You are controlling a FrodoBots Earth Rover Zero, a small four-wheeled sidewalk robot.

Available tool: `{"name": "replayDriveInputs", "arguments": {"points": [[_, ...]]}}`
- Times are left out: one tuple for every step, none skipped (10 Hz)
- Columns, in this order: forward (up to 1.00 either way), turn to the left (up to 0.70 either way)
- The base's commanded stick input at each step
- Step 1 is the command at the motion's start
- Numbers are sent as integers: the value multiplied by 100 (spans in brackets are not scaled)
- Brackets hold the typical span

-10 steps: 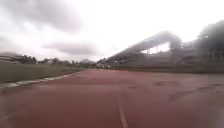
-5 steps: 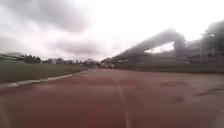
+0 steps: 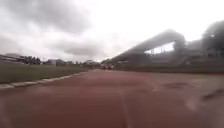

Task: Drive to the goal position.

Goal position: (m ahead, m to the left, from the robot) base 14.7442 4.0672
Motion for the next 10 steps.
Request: {"name": "replayDriveInputs", "arguments": {"points": [[50, 2], [50, 2], [50, 2], [50, 2], [50, 2], [50, 2], [50, 2], [50, 2], [50, 2], [50, 2]]}}
